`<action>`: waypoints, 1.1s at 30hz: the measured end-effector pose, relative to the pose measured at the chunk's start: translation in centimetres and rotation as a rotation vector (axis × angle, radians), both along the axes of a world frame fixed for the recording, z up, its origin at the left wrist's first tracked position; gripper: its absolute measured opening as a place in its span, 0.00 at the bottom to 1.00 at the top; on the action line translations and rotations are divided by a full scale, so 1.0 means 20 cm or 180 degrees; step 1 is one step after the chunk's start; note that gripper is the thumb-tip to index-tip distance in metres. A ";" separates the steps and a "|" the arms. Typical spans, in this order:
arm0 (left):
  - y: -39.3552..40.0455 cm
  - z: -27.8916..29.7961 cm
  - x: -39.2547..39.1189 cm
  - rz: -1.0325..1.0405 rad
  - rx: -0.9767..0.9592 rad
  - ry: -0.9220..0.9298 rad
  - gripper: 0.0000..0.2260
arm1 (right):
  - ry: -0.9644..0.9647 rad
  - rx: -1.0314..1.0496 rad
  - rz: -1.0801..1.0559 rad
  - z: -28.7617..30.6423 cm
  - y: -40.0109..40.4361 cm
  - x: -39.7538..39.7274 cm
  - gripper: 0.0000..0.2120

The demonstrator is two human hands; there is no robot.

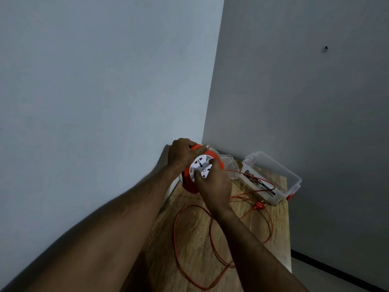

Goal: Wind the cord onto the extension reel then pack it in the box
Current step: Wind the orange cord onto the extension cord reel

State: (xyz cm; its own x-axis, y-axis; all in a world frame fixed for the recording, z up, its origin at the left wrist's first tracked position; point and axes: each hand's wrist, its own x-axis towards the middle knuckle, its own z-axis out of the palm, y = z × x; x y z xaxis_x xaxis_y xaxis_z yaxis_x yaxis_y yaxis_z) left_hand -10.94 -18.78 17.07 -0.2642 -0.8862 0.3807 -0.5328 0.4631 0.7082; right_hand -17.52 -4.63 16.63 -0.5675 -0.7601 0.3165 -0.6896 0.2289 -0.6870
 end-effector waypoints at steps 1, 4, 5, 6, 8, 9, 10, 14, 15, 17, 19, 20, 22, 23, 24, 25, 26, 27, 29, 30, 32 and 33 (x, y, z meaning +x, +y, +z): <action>0.01 0.00 -0.01 -0.0034 0.0019 0.0031 0.21 | 0.0107 0.0116 0.0017 0.00 -0.01 0.00 0.28; 0.03 -0.01 -0.04 -0.0110 0.0030 0.0112 0.21 | 0.0251 0.0283 0.0064 -0.01 -0.03 -0.01 0.26; 0.03 -0.01 -0.04 -0.0131 0.0016 0.0094 0.21 | 0.0221 0.0231 0.0095 -0.01 -0.03 -0.02 0.25; 0.03 -0.01 -0.04 -0.0147 -0.0003 0.0074 0.22 | 0.0139 0.0126 0.0131 -0.02 -0.04 -0.02 0.24; 0.03 -0.01 -0.02 -0.0157 -0.0002 0.0087 0.25 | -0.0054 -0.0028 0.0210 -0.03 -0.04 -0.03 0.24; 0.04 -0.01 -0.02 -0.0154 -0.0004 0.0100 0.27 | -0.0134 -0.0102 0.0219 -0.05 -0.04 -0.03 0.24; 0.04 -0.01 -0.01 -0.0154 -0.0016 0.0095 0.29 | -0.0235 -0.0214 0.0208 -0.06 -0.04 -0.03 0.24; 0.07 -0.03 -0.02 -0.0145 -0.0051 0.0014 0.31 | -0.1476 -0.0589 -0.0479 -0.08 -0.07 0.01 0.26; 0.08 -0.04 -0.03 -0.0126 -0.0078 0.0002 0.30 | -0.2310 -0.0533 -0.0862 -0.08 -0.09 0.02 0.29; 0.11 -0.05 -0.05 -0.0181 -0.0305 -0.0124 0.27 | -0.4291 -0.0413 -0.0924 -0.07 -0.11 0.02 0.35; 0.12 -0.04 -0.06 -0.0286 -0.0611 -0.0274 0.24 | -0.5304 -0.0767 -0.0378 -0.04 -0.10 0.03 0.35; 0.11 -0.03 -0.06 -0.0318 -0.0658 -0.0308 0.23 | -0.5693 -0.1005 -0.0496 -0.02 -0.11 0.02 0.31; 0.08 -0.01 -0.06 -0.0307 -0.0528 -0.0351 0.26 | -0.6595 -0.1361 -0.0968 0.04 -0.10 0.00 0.19; 0.06 -0.01 -0.06 -0.0315 -0.0457 -0.0389 0.28 | -0.6769 -0.1370 -0.1000 0.07 -0.09 0.01 0.14; 0.04 0.00 -0.05 -0.0344 -0.0398 -0.0418 0.29 | -0.6744 -0.1281 -0.0965 0.09 -0.06 0.02 0.11; 0.02 0.01 -0.04 -0.0372 -0.0348 -0.0433 0.29 | -0.6518 -0.1109 -0.0909 0.10 -0.03 0.03 0.10; 0.01 0.02 -0.03 -0.0386 -0.0303 -0.0448 0.29 | -0.6049 -0.0886 -0.0895 0.10 -0.01 0.05 0.10; 0.00 0.04 -0.02 -0.0398 -0.0266 -0.0480 0.30 | -0.5300 -0.0706 -0.0935 0.08 0.02 0.06 0.09; -0.02 0.07 -0.02 -0.0444 -0.0173 -0.0546 0.30 | -0.3006 -0.0633 -0.0791 0.02 0.08 0.08 0.10; -0.02 0.08 -0.02 -0.0482 -0.0121 -0.0563 0.29 | -0.1763 -0.0599 -0.0585 -0.02 0.10 0.08 0.13; -0.01 0.08 -0.03 -0.0566 -0.0073 -0.0580 0.26 | -0.0027 -0.0344 -0.0215 -0.06 0.12 0.07 0.21; -0.01 0.08 -0.04 -0.0611 -0.0067 -0.0607 0.26 | 0.0543 -0.0215 -0.0084 -0.08 0.12 0.06 0.24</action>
State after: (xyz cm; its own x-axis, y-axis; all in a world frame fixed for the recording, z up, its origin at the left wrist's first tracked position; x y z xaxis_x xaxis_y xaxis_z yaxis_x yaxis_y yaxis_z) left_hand -11.70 -18.89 18.70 -0.4954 -0.8053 0.3257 -0.5567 0.5821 0.5927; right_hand -16.41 -2.20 15.09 -0.5208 -0.7193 0.4597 -0.7918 0.2058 -0.5751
